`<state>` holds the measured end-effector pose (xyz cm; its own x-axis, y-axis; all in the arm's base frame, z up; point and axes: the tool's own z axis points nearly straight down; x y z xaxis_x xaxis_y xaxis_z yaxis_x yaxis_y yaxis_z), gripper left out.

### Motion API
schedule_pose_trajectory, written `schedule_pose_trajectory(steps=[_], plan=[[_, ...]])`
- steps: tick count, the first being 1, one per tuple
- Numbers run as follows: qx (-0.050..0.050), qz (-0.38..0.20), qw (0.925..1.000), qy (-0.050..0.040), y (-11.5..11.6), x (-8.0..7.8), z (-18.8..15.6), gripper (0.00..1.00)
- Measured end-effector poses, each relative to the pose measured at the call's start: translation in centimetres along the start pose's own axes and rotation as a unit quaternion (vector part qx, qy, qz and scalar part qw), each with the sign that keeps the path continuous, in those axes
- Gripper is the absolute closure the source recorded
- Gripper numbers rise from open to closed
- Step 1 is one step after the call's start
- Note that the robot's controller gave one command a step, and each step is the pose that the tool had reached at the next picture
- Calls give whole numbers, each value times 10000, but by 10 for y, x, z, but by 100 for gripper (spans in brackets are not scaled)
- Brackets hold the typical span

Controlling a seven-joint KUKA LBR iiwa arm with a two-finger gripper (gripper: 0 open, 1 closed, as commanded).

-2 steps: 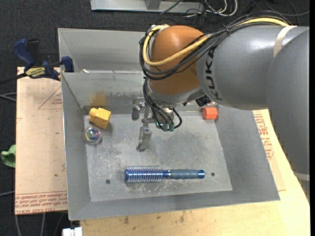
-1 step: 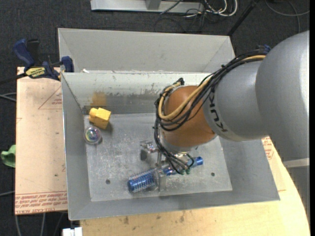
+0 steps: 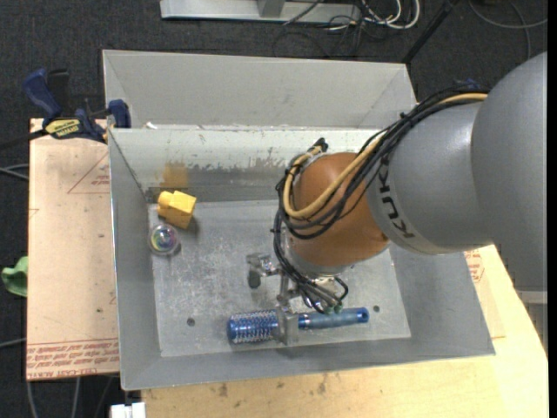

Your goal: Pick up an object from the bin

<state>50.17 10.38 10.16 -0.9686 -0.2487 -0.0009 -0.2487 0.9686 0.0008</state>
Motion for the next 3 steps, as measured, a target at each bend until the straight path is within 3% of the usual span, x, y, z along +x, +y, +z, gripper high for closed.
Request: schedule_pose_trajectory(steps=[1,2,3], plan=[[-4,273,9996,9,-4,10,2,0],[0,-7,10000,-44,19,7,31,0],[-1,3,10000,-37,19,5,30,0]])
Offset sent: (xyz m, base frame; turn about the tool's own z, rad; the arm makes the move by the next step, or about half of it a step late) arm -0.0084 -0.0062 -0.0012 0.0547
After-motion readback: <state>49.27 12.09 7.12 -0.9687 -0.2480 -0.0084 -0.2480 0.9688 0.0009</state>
